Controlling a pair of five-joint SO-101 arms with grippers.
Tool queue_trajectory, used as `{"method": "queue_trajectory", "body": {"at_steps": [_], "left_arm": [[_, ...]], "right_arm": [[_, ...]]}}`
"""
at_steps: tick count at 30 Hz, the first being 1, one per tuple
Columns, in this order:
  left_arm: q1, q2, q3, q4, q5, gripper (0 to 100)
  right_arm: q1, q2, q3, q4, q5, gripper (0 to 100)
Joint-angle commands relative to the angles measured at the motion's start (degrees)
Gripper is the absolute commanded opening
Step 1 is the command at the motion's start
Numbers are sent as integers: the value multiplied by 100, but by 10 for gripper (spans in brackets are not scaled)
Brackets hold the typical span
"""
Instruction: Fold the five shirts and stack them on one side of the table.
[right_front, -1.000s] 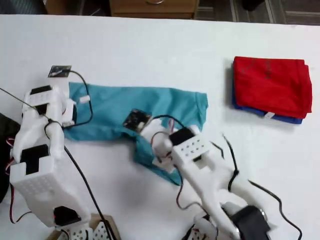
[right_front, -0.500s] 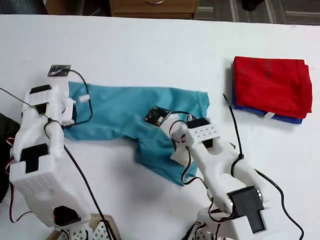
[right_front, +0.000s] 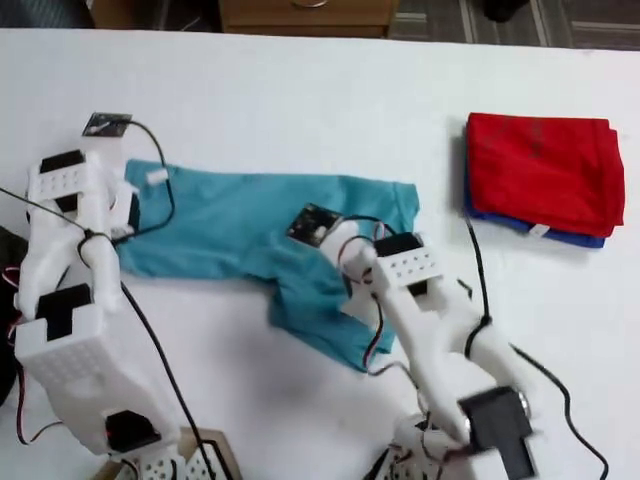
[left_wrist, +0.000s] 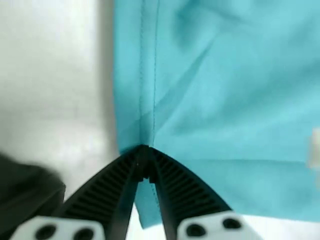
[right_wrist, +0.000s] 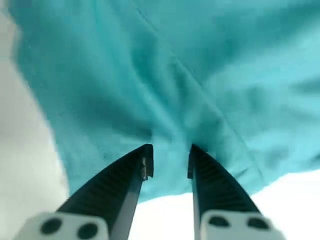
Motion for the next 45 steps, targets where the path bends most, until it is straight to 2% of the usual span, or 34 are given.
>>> {"method": "queue_trajectory", "body": {"at_steps": [1,5,8,17,22,29,35,41,45], "left_arm": [[-35,-79,-242,53,-70,24],[-26,9,-198,-132,-35,24],[-26,273,-251,-149,-35,24],[-44,835,-251,-404,-26,24],[-44,853,-251,-413,-26,24],[-44,862,-242,-413,-26,24],[-44,862,-242,-404,-26,24],[-44,870,-233,-396,-26,24],[-44,870,-233,-396,-26,24]], "right_arm": [[-646,-884,-378,391,-475,126],[-1604,-1059,-387,426,-747,126],[-1974,-734,-404,418,-879,127],[-2167,233,-589,92,-905,128],[-2413,268,-721,48,-914,191],[-2396,716,-721,40,-914,181],[-2193,1174,-844,-435,-905,173],[-1965,1165,-1257,-426,-862,19],[-1965,1165,-1319,-426,-862,18]]}}
